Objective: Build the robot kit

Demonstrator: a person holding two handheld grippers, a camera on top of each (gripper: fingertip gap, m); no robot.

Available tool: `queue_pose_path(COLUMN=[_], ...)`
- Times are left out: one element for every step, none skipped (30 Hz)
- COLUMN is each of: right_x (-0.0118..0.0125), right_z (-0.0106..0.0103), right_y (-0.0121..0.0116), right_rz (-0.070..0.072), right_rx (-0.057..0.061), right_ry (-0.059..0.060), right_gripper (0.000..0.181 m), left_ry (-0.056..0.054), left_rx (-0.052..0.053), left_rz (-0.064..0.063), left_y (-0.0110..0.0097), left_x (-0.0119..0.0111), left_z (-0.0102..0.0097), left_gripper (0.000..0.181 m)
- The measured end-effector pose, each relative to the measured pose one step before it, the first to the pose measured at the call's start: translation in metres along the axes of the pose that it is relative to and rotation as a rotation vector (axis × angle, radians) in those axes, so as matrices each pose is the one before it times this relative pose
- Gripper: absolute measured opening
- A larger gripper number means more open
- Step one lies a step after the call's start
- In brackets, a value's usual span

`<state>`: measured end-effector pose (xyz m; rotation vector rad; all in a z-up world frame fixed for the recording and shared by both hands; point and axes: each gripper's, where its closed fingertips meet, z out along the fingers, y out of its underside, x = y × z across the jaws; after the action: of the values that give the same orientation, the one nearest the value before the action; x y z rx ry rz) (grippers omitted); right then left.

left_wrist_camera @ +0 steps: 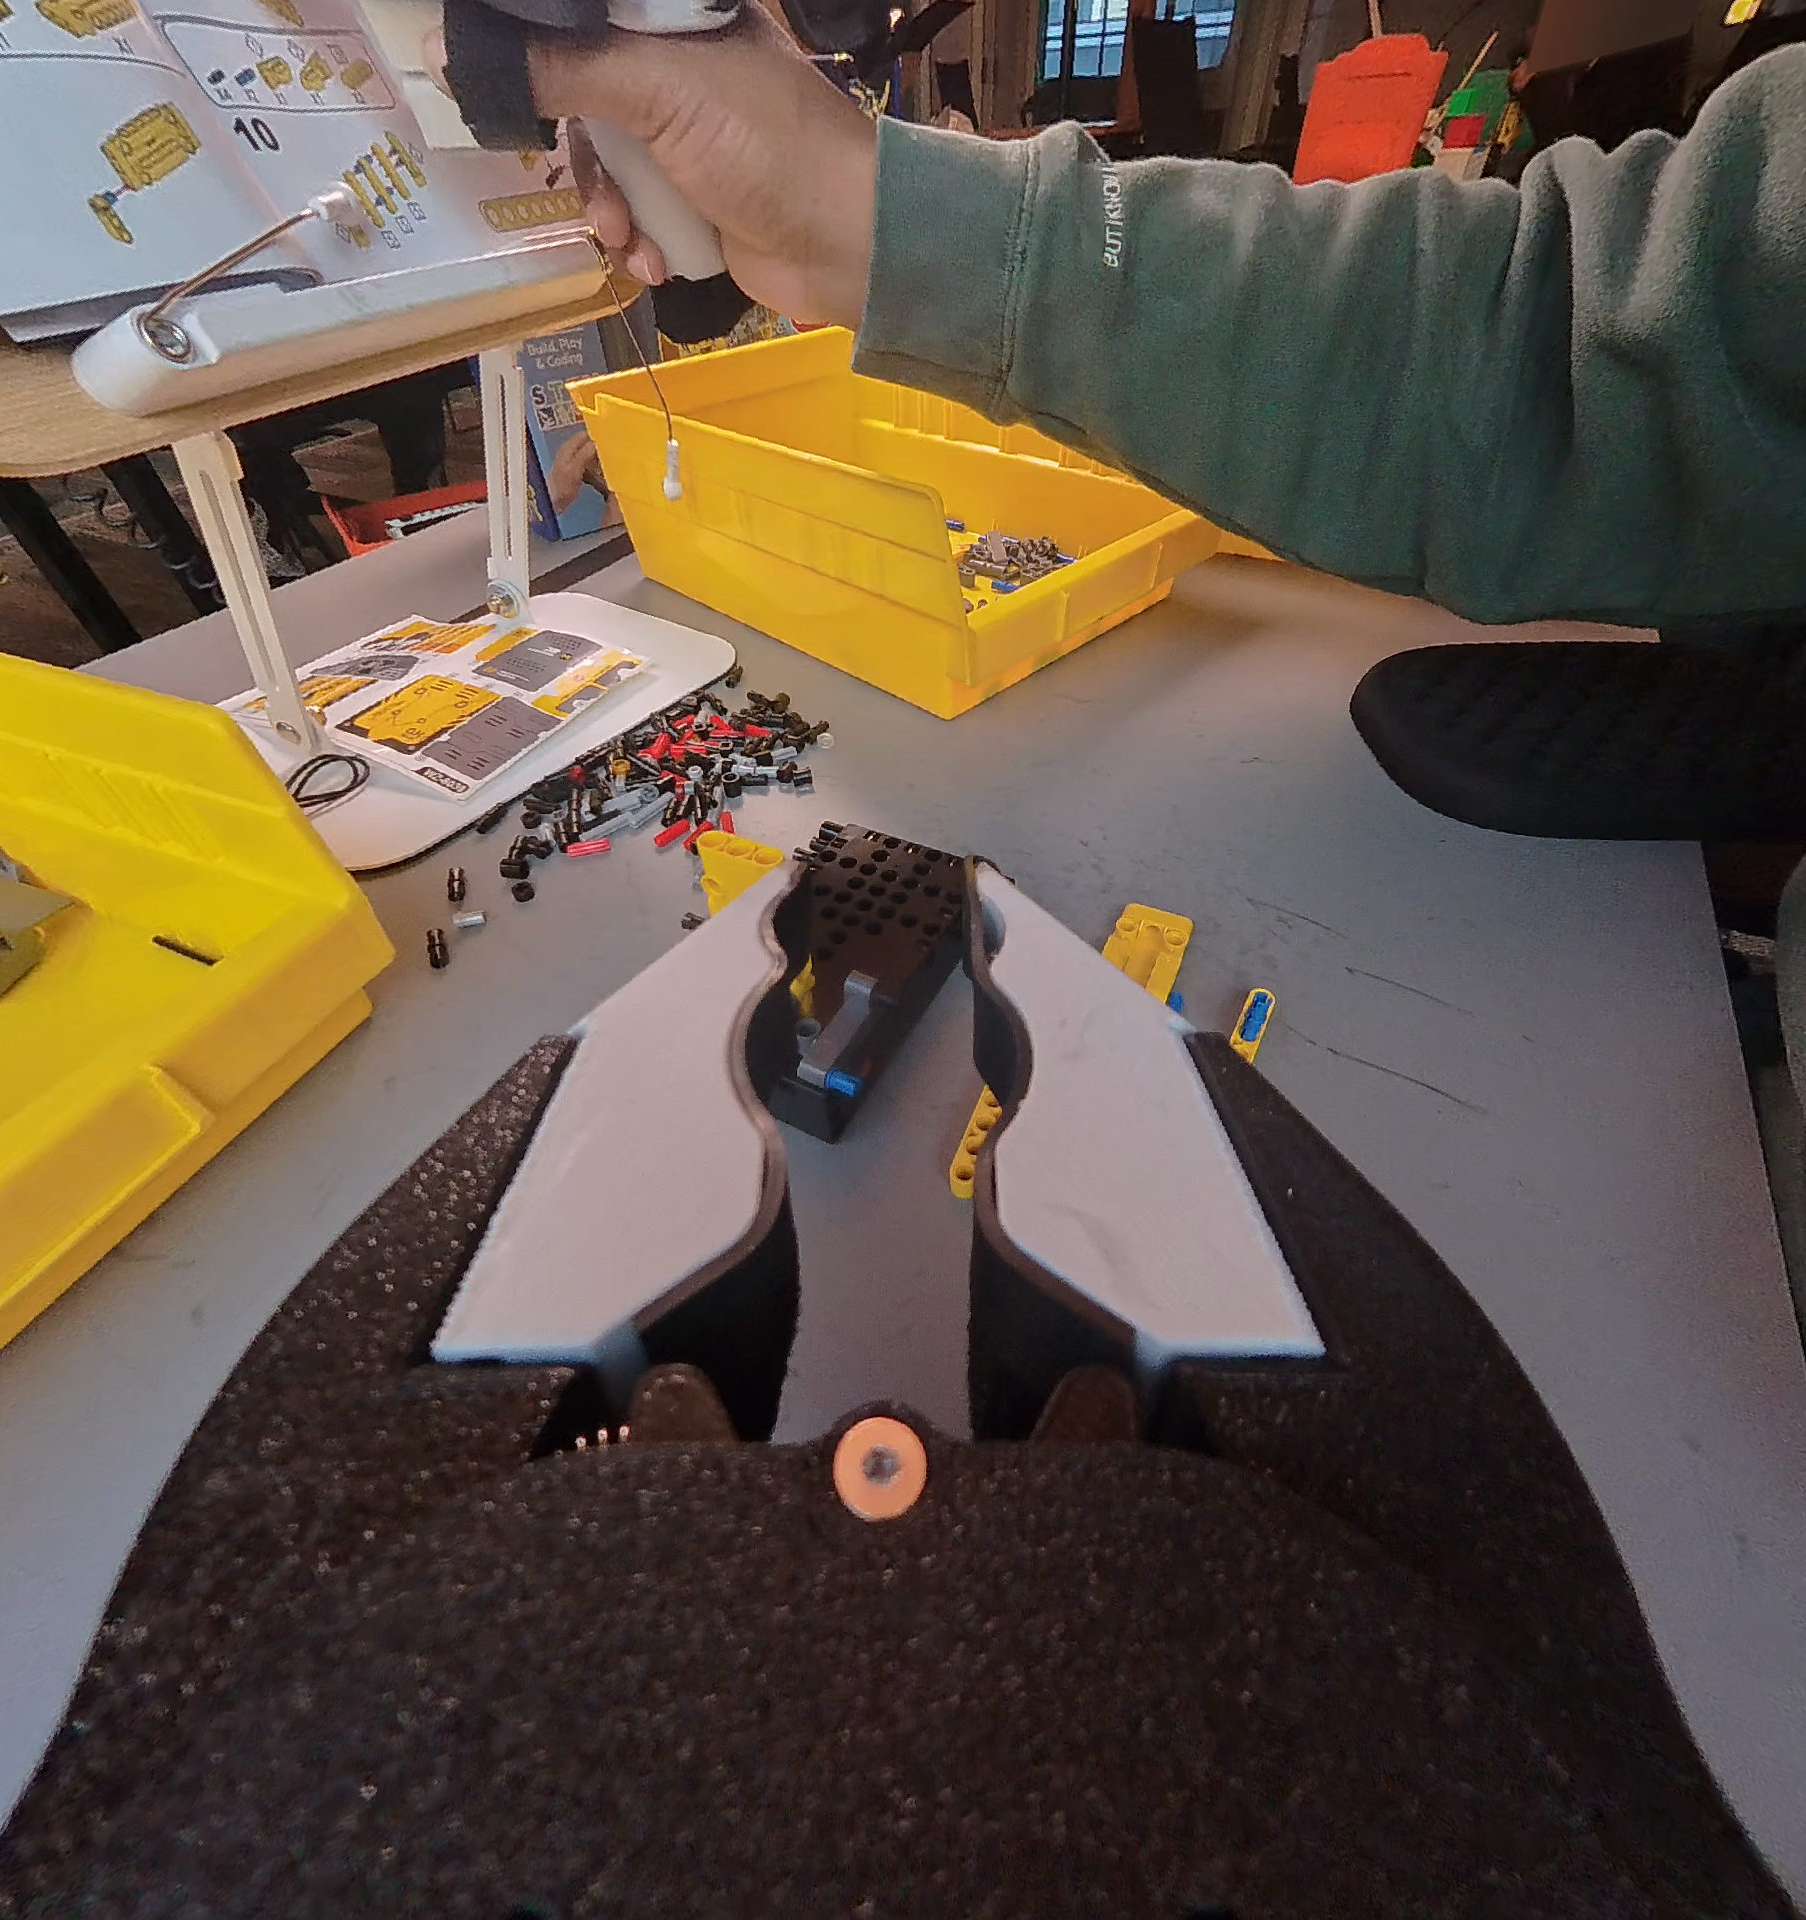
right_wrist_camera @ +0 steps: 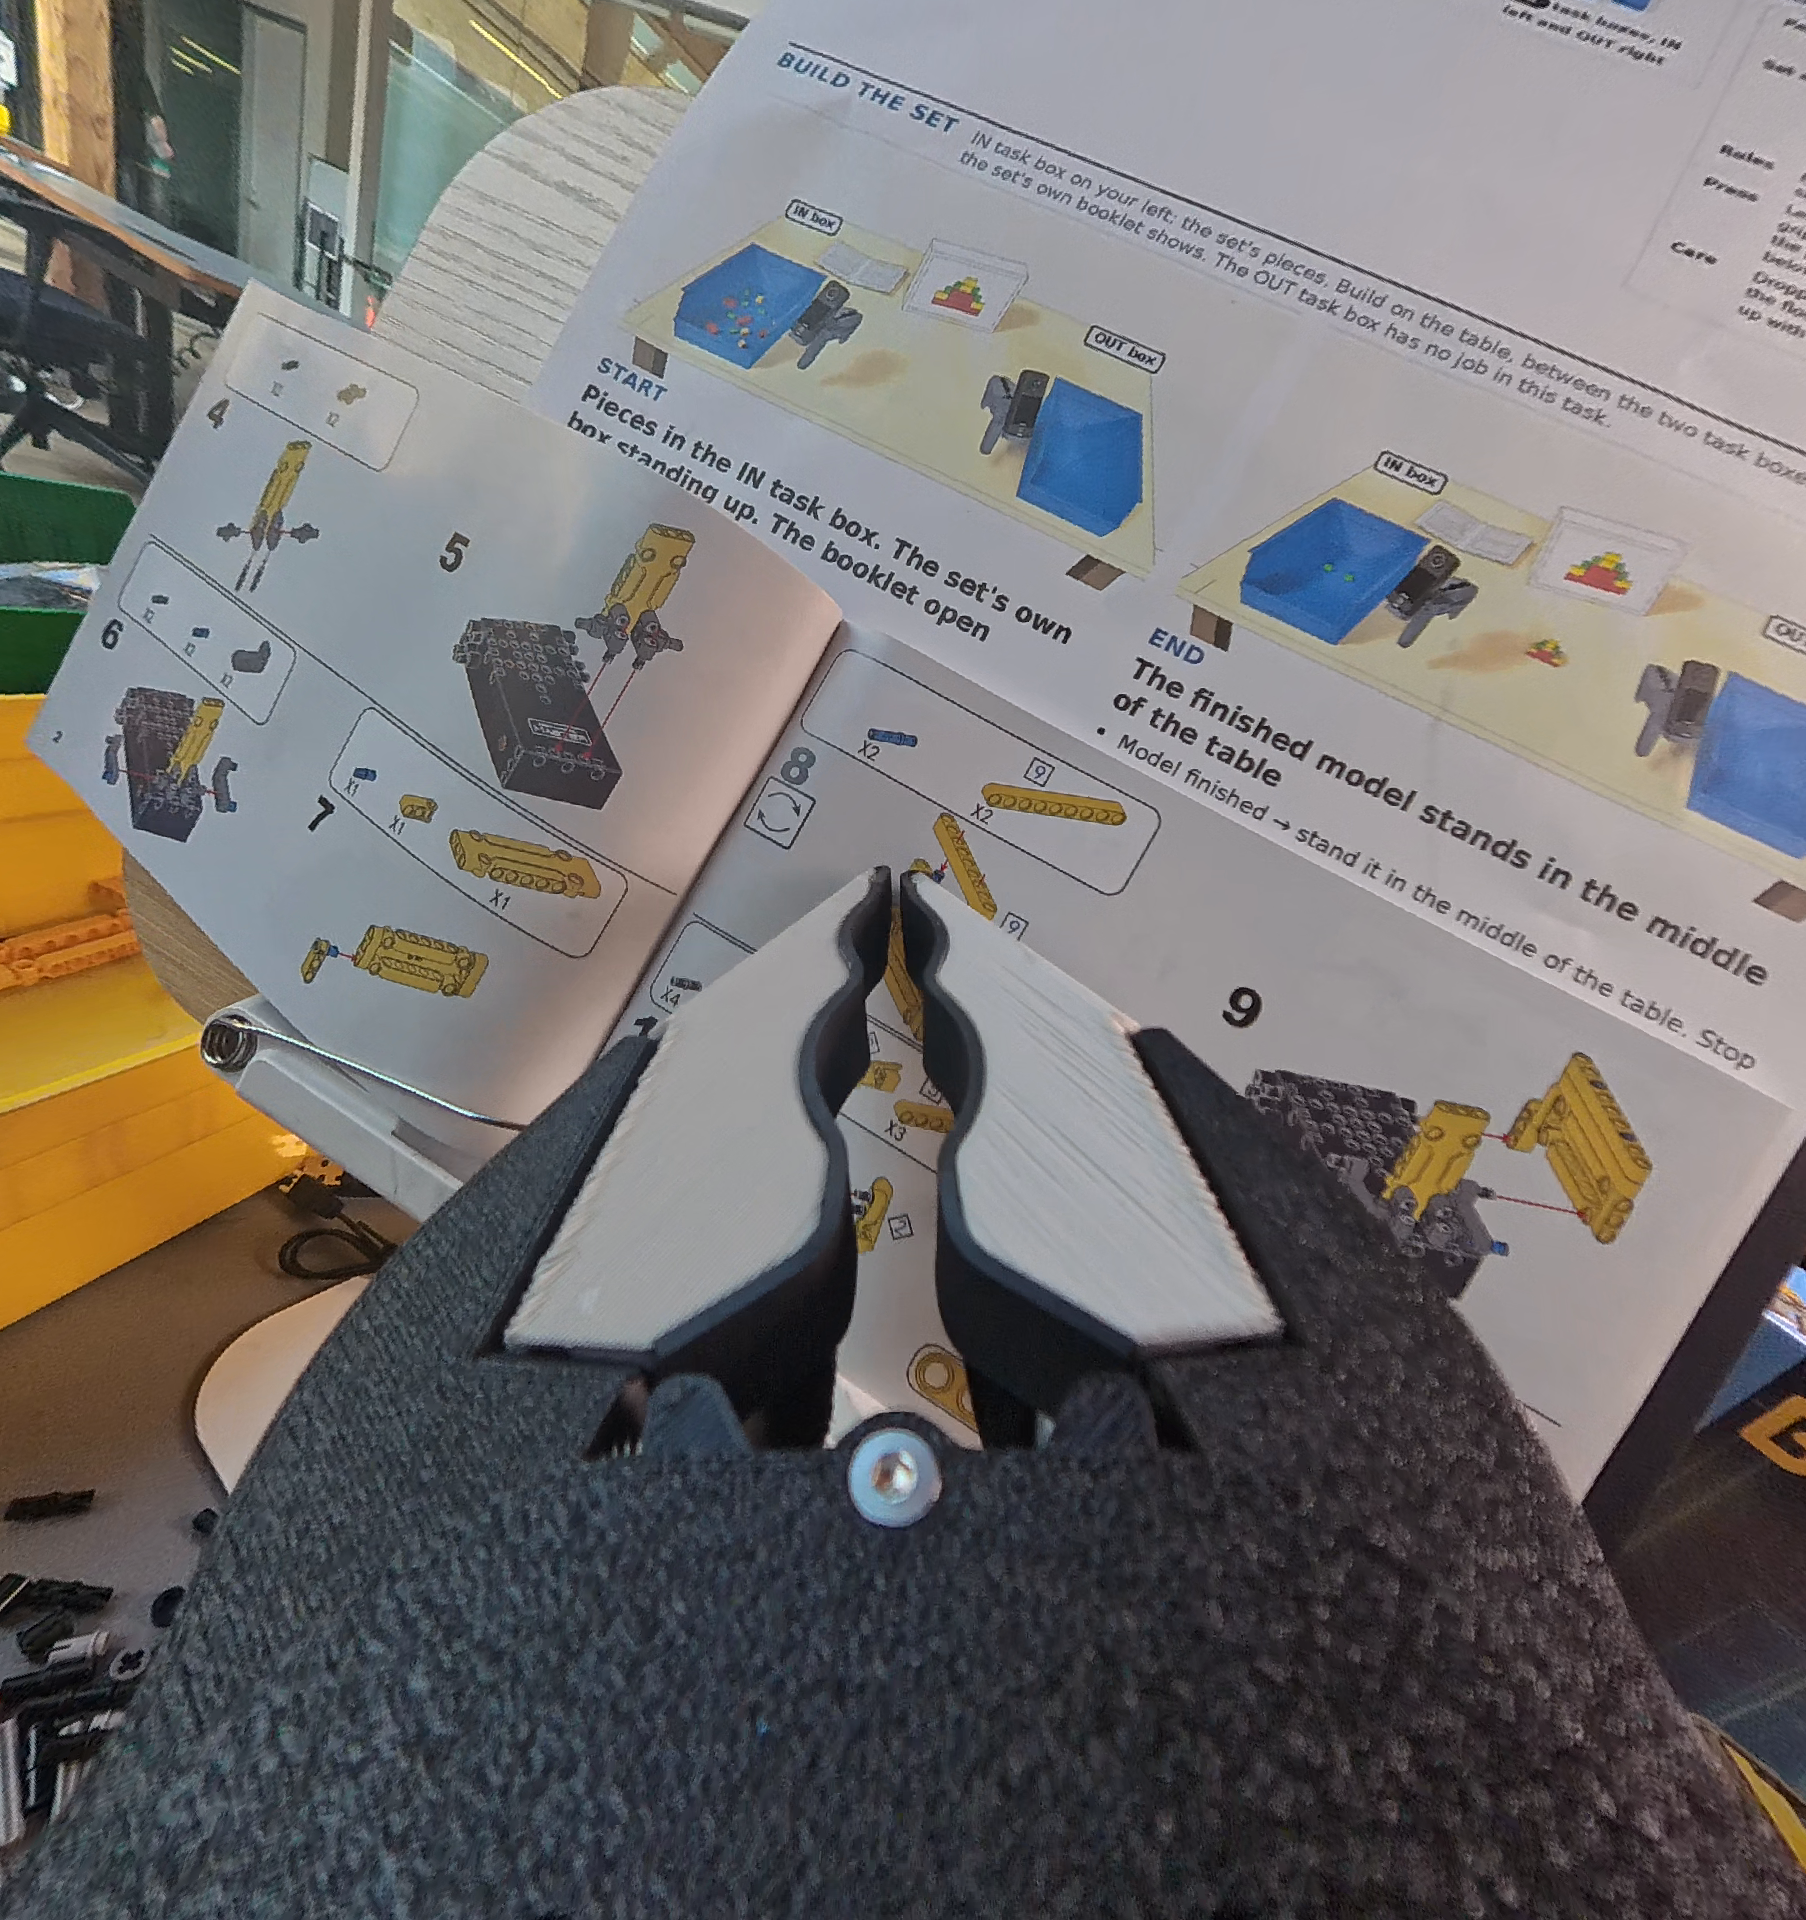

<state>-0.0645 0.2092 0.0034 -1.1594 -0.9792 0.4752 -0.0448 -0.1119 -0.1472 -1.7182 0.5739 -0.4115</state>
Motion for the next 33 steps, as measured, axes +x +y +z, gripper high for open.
queue_pose_path(right_x=[0.00003,0.00034,0.00015,0.00076,0.00047,0.00007,0.00034,0.00016,-0.00001,-0.00010,0.00003,-0.00032,-0.00164,-0.00451,-0.00851,-0.01237,-0.01571,-0.01858,-0.02155,-0.02504,-0.02526,-0.02723,-0.03080,-0.03032,-0.02844,-0.02713,-0.02310,-0.01940,-0.01552,-0.01061,-0.00640,-0.00364,-0.00042], right_z=[-0.00008,-0.00011,-0.00023,-0.00043,-0.00036,-0.00003,0.00001,0.00005,0.00002,-0.00025,-0.00051,-0.00161,-0.00377,-0.00717,-0.00998,-0.01174,-0.01237,-0.01227,-0.01198,-0.01178,-0.01068,-0.00895,-0.00673,-0.00373,-0.00114,0.00134,0.00363,0.00518,0.00582,0.00599,0.00567,0.00545,0.00520], right_y=[0.00053,0.00022,0.00009,-0.00004,0.00005,0.00078,0.00077,0.00035,0.00002,-0.00010,0.00004,-0.00058,-0.00249,-0.00592,-0.00837,-0.00811,-0.00602,-0.00169,0.00211,0.00412,0.00469,0.00716,0.01094,0.01280,0.01302,0.01356,0.01274,0.01222,0.01206,0.00927,0.00584,0.00470,0.00479], right_rz=[0.0010,-0.0016,-0.0025,-0.0010,0.0011,0.0030,0.0019,0.0000,-0.0006,0.0004,0.0015,0.0044,0.0129,0.0167,0.0149,0.0066,-0.0074,-0.0153,-0.0137,-0.0092,-0.0066,-0.0062,-0.0021,-0.0021,-0.0100,-0.0146,-0.0135,-0.0101,-0.0096,-0.0050,0.0063,0.0103,0.0002], right_rx=[-0.0008,-0.0002,-0.0008,0.0002,0.0013,-0.0021,-0.0014,-0.0003,-0.0005,-0.0007,-0.0006,0.0020,0.0071,0.0214,0.0293,0.0232,0.0094,-0.0158,-0.0344,-0.0374,-0.0292,-0.0332,-0.0489,-0.0522,-0.0462,-0.0468,-0.0405,-0.0380,-0.0399,-0.0268,-0.0104,-0.0118,-0.0201], right_ry=[-0.0008,0.0018,0.0017,0.0045,0.0014,-0.0024,-0.0007,-0.0003,-0.0012,-0.0013,-0.0007,-0.0026,-0.0076,-0.0194,-0.0356,-0.0506,-0.0609,-0.0702,-0.0781,-0.0884,-0.0753,-0.0789,-0.0953,-0.0881,-0.0752,-0.0718,-0.0568,-0.0467,-0.0388,-0.0223,-0.0102,-0.0057,0.0063], right_gripper=[0.001,0.001,0.001,0.001,0.001,0.001,0.001,0.001,0.001,0.001,0.001,0.001,0.001,0.001,0.001,0.001,0.001,0.002,0.003,0.004,0.005,0.005,0.005,0.005,0.005,0.005,0.005,0.006,0.007,0.009,0.010,0.013,0.019], left_ry=[0.0007,0.0003,-0.0001,-0.0002,-0.0003,-0.0002,0.0000,0.0003,0.0003,-0.0001,-0.0004,-0.0003,-0.0002,-0.0002,-0.0002,0.0005,0.0014,0.0025,0.0043,0.0059,0.0072,0.0095,0.0136,0.0167,0.0168,0.0192,0.0276,0.0358,0.0388,0.0349,0.0289,0.0263,0.0233], left_rx=[-0.0007,-0.0005,0.0000,0.0007,0.0011,0.0009,0.0003,-0.0006,-0.0011,-0.0010,-0.0007,-0.0006,-0.0002,0.0006,0.0017,0.0018,0.0003,-0.0023,-0.0051,-0.0076,-0.0091,-0.0102,-0.0119,-0.0141,-0.0160,-0.0182,-0.0215,-0.0261,-0.0299,-0.0319,-0.0337,-0.0356,-0.0373], left_rz=[-0.0009,-0.0006,-0.0001,-0.0001,-0.0003,-0.0006,-0.0008,-0.0006,0.0001,0.0010,0.0014,0.0011,0.0009,0.0005,0.0002,0.0003,0.0007,0.0012,0.0018,0.0026,0.0034,0.0039,0.0044,0.0050,0.0057,0.0063,0.0064,0.0069,0.0092,0.0121,0.0145,0.0175,0.0203], left_y=[0.00016,0.00007,-0.00001,-0.00006,-0.00021,-0.00008,-0.00001,0.00005,0.00021,0.00012,0.00004,0.00007,0.00002,-0.00006,-0.00016,-0.00028,0.00008,0.00032,0.00059,0.00101,0.00117,0.00133,0.00156,0.00184,0.00197,0.00216,0.00257,0.00314,0.00351,0.00379,0.00395,0.00427,0.00451], left_x=[0.00004,-0.00006,0.00000,-0.00005,0.00002,-0.00009,-0.00010,-0.00003,0.00015,0.00007,0.00017,0.00010,0.00014,0.00006,0.00011,0.00014,0.00035,0.00047,0.00078,0.00110,0.00131,0.00163,0.00219,0.00266,0.00268,0.00301,0.00414,0.00525,0.00576,0.00557,0.00519,0.00527,0.00517], left_z=[0.00013,-0.00001,0.00000,-0.00009,-0.00016,-0.00013,-0.00009,0.00012,0.00014,0.00004,0.00017,-0.00001,0.00001,-0.00012,-0.00026,-0.00019,-0.00006,0.00024,0.00059,0.00092,0.00101,0.00122,0.00140,0.00160,0.00180,0.00183,0.00217,0.00264,0.00296,0.00317,0.00352,0.00368,0.00388], left_gripper=[0.028,0.028,0.028,0.028,0.028,0.028,0.028,0.028,0.028,0.028,0.028,0.028,0.028,0.028,0.028,0.028,0.027,0.027,0.026,0.026,0.026,0.025,0.024,0.024,0.023,0.022,0.021,0.020,0.019,0.018,0.017,0.016,0.016])
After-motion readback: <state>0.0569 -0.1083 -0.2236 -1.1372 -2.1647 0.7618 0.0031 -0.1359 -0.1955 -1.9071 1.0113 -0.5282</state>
